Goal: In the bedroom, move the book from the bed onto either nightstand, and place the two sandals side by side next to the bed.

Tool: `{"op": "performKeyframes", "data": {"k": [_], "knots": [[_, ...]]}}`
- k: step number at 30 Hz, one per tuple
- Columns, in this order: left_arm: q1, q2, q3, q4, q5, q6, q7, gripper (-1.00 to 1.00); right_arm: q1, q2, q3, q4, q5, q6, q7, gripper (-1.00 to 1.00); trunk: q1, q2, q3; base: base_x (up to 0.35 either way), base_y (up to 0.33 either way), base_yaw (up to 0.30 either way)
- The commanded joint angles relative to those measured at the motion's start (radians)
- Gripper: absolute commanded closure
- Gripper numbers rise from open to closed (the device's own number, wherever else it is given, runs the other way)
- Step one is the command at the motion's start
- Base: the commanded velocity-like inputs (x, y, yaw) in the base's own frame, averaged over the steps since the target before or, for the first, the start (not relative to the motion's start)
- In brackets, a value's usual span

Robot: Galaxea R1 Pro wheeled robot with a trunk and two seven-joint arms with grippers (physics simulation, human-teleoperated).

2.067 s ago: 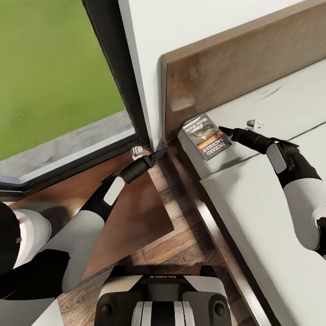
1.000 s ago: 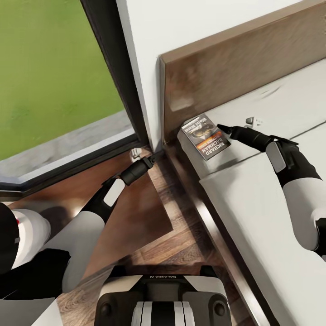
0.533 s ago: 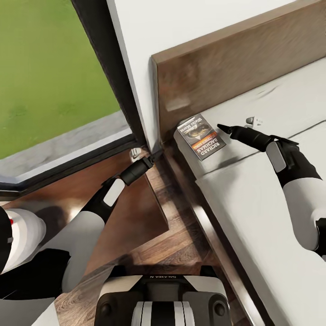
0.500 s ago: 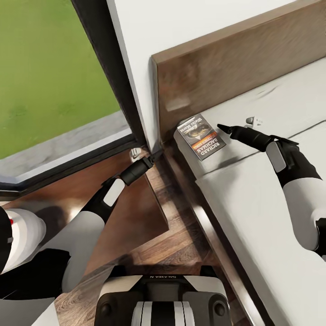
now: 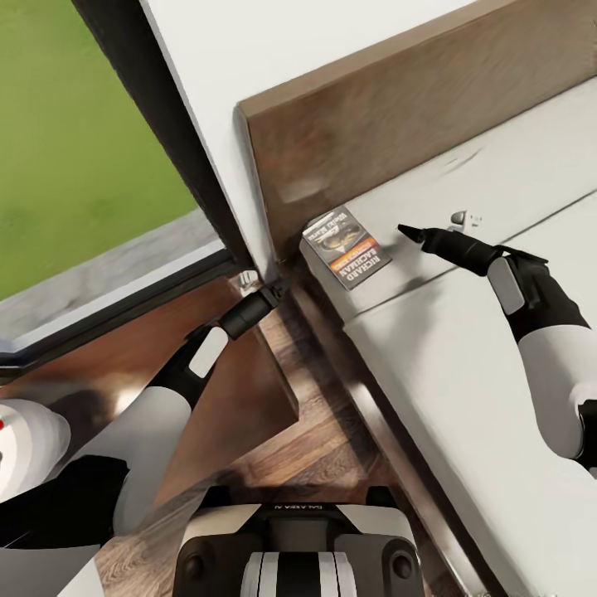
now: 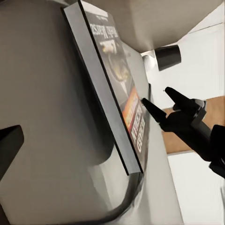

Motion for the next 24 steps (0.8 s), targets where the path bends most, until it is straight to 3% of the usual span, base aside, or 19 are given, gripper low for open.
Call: {"op": "performKeyframes", "data": {"k": [1,10,17,24], "knots": [[0.000,0.001,-0.001,0.000,0.011,0.009,-0.003,-1.00,0.000,0.000,-0.001,-0.009,-0.008,0.009,0.001,-1.00,0.000,0.000,0.000,0.000,0.000,-0.073],[0.000,0.001,-0.001,0.000,0.011,0.009,-0.005,-1.00,0.001,0.001,0.000,-0.018,-0.010,0.010,0.002,-1.00,0.000,0.000,0.000,0.000,0.000,-0.014],[0.000,0.001,-0.001,-0.002,0.011,0.010,-0.006,-1.00,0.001,0.033,-0.001,-0.018,-0.011,0.015,0.005,-1.00,0.000,0.000,0.000,0.000,0.000,0.000],[0.000,0.001,-0.001,-0.003,0.011,0.010,-0.017,-1.00,0.004,0.038,0.000,-0.019,-0.011,0.023,0.034,-1.00,0.000,0.000,0.000,0.000,0.000,0.000]]}}
